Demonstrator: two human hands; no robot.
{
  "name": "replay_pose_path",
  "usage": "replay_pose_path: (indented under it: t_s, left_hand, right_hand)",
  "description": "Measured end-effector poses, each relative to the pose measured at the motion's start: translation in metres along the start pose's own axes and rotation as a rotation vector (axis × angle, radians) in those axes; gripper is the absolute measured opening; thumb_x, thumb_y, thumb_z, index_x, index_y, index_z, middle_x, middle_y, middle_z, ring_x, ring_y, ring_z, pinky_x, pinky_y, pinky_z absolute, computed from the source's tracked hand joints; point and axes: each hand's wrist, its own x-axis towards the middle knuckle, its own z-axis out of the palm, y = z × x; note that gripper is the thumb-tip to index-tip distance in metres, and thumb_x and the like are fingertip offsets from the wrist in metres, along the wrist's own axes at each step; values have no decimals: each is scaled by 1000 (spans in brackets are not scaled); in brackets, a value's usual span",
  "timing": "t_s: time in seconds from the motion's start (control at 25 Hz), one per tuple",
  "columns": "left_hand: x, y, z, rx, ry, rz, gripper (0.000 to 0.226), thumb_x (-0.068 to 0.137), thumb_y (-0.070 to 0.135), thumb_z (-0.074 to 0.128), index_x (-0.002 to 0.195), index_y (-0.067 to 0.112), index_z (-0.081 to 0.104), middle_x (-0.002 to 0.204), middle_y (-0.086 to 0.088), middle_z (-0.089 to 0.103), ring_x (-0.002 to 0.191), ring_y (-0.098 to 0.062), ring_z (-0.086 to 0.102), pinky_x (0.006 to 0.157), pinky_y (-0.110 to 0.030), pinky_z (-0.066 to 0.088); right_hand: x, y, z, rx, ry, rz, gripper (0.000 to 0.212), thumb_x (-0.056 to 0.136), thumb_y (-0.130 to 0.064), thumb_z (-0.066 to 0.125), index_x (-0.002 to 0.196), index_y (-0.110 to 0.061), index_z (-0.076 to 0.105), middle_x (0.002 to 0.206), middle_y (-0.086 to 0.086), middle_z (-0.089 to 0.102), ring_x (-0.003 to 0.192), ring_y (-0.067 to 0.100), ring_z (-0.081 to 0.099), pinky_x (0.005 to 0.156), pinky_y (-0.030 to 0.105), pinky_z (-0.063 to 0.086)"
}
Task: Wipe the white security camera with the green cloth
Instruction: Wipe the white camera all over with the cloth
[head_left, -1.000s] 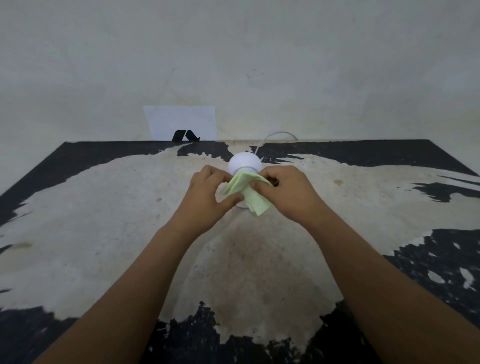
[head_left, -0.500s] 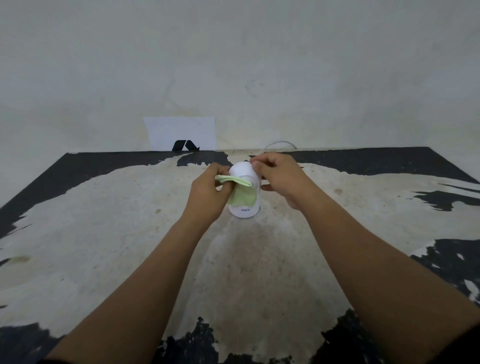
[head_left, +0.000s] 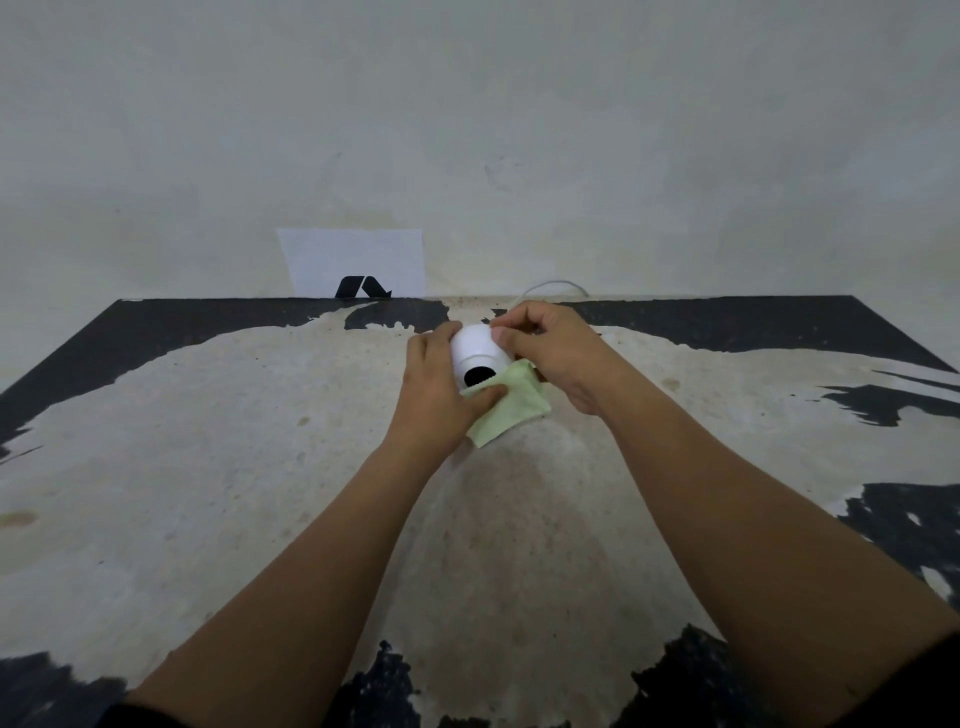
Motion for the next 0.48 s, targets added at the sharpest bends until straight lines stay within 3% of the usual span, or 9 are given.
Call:
replay_pose_path:
  t_s: [0.12, 0.28, 0.48]
  left_hand:
    - [0, -8, -14, -34, -77, -19, 78, 71, 27, 78, 138, 30, 39, 130, -2, 50, 106, -17, 56, 88, -30, 47]
    - [7, -11, -40, -48, -197, -39, 64, 79, 19, 71, 136, 36, 47, 118, 5, 60, 101, -12, 59, 82, -19, 42]
    - [12, -10, -43, -201, -234, -70, 42, 84, 37, 63, 125, 35, 56, 112, 0, 64, 103, -19, 61, 89, -42, 53]
  right_hand:
    - [-1, 1, 0, 47, -21, 19, 6, 88, -15, 65, 94, -17, 68, 96, -3, 65, 86, 11, 61, 64, 25, 56]
    - [-2, 0, 1, 31, -20, 20, 9, 89, -15, 64, 96, -17, 68, 101, -3, 65, 89, 10, 61, 59, 20, 55]
    - [-3, 4, 2, 49, -22, -8, 5, 89, -18, 64, 92, -19, 68, 99, -3, 65, 92, 15, 64, 64, 25, 55]
